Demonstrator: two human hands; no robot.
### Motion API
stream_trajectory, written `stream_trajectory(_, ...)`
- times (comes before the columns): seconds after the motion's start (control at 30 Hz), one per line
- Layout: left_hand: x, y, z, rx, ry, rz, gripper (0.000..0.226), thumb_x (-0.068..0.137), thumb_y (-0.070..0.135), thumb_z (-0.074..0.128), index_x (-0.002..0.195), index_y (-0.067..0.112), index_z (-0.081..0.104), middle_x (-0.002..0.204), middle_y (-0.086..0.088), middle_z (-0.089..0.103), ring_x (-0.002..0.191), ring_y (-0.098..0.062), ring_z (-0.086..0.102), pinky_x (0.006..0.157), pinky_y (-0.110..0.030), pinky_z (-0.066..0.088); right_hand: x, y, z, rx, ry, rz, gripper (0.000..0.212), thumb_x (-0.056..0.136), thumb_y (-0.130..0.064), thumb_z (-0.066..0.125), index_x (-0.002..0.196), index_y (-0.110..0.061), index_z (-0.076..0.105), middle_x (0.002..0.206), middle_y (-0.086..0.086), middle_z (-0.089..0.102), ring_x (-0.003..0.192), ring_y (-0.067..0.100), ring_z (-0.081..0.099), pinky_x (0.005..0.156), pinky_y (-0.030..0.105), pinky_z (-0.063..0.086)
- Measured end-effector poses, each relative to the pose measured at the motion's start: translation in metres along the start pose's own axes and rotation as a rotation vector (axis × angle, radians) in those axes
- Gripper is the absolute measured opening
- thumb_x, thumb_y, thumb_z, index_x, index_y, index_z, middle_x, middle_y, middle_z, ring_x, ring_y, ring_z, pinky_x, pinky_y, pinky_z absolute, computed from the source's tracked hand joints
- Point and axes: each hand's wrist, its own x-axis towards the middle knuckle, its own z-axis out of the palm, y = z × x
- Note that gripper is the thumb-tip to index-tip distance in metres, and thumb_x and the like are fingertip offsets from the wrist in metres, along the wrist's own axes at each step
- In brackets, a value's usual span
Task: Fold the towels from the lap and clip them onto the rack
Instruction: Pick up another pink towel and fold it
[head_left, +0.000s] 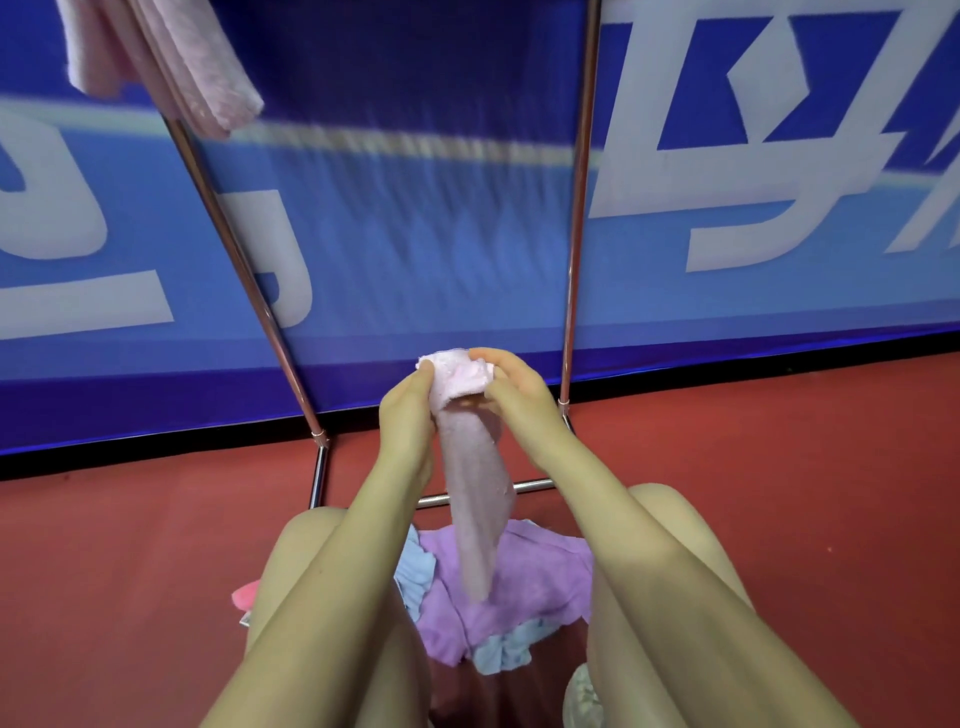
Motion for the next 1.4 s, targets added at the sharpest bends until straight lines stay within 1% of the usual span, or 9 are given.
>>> stream_trajectory(0.1,0.001,0.001,-0.001,0.025,-0.025,-0.021,0.034,0.091,0.024,0.054,0.106,-0.001,0.07,0.109,-0.019,0.07,0.093,-0.026,0.066,0.08,-0.034,0.05,-0.001,0.001,0.0,-0.044,-0.04,-0.039,0.029,0.091,0.004,0.044,0.103,-0.016,0.062,0.094,-0.001,0.069,0.084,0.009,0.069,0.077,0.024,0.056)
stream_trajectory(0.23,-0.003,0.0,0.001,0.131,-0.047,-0.064,0.039,0.078,0.033,0.059,0.102,0.006,0.074,0.107,-0.014,0.073,0.091,-0.022,0.068,0.08,-0.033,0.051,-0.002,-0.001,-0.01,-0.322,0.081,-0.137,0.009,0.09,-0.015,0.056,0.085,-0.014,0.064,0.065,-0.001,0.064,0.059,0.007,0.061,0.064,0.022,0.049)
stream_trajectory(0.4,-0.01,0.0,0.005,0.187,-0.078,-0.077,0.042,0.07,0.035,0.061,0.098,0.007,0.075,0.087,-0.002,0.071,0.077,-0.015,0.059,0.073,-0.031,0.045,0.001,0.003,-0.02,-0.701,0.199,-0.345,0.017,0.086,-0.032,0.064,0.076,-0.018,0.064,0.076,-0.013,0.05,0.087,0.009,0.042,0.073,0.016,0.035)
stream_trajectory(0.57,-0.012,0.0,0.006,0.152,-0.023,-0.083,0.031,0.075,0.029,0.064,0.096,0.009,0.076,0.093,-0.003,0.075,0.081,-0.017,0.067,0.075,-0.03,0.05,-0.004,0.002,-0.017,-0.557,0.065,-0.21,0.011,0.087,-0.028,0.06,0.08,-0.02,0.059,0.074,-0.008,0.061,0.077,0.014,0.055,0.074,0.033,0.045)
stream_trajectory(0.73,-0.015,0.001,0.007,0.285,-0.05,-0.023,0.024,0.088,0.024,0.059,0.068,0.017,0.07,0.053,0.011,0.06,0.056,-0.009,0.052,0.057,-0.024,0.039,-0.009,0.002,-0.012,-0.592,0.018,-0.183,0.013,0.086,-0.029,0.063,0.082,-0.017,0.062,0.081,-0.005,0.067,0.084,0.014,0.06,0.078,0.029,0.044)
stream_trajectory(1.03,-0.017,0.005,0.001,0.401,-0.281,0.014,0.033,0.084,0.041,0.053,0.098,0.022,0.076,0.095,-0.014,0.07,0.084,-0.017,0.055,0.077,-0.035,0.042,-0.01,-0.002,-0.018,-0.398,0.103,-0.146,0.014,0.083,-0.022,0.068,0.077,-0.023,0.055,0.066,-0.009,0.055,0.062,-0.002,0.05,0.062,0.011,0.04)
stream_trajectory(1.27,-0.019,-0.001,-0.004,0.517,-0.36,0.154,0.041,0.077,0.042,0.057,0.072,0.001,0.052,0.072,-0.009,0.04,0.07,-0.021,0.034,0.062,-0.034,0.027,-0.007,-0.002,-0.026,-0.336,0.06,-0.032,0.004,0.086,-0.019,0.065,0.084,-0.016,0.062,0.068,-0.008,0.061,0.067,0.004,0.056,0.066,0.018,0.043)
stream_trajectory(1.33,-0.017,-0.002,-0.005,0.518,-0.322,0.144,0.046,0.079,0.041,0.055,0.081,-0.005,0.057,0.077,-0.012,0.052,0.072,-0.021,0.044,0.066,-0.037,0.035,-0.009,-0.003,-0.027,-0.333,0.011,-0.03,0.004,0.088,-0.017,0.061,0.09,-0.015,0.064,0.072,-0.004,0.064,0.07,0.004,0.057,0.067,0.018,0.044)
stream_trajectory(1.4,-0.018,-0.001,-0.004,0.523,-0.304,0.135,0.031,0.091,0.029,0.05,0.095,0.004,0.067,0.093,-0.01,0.068,0.082,-0.019,0.058,0.077,-0.038,0.047,-0.011,-0.002,-0.027,-0.333,-0.05,-0.028,0.008,0.088,-0.019,0.061,0.095,-0.016,0.064,0.075,0.003,0.065,0.072,0.008,0.058,0.068,0.02,0.044)
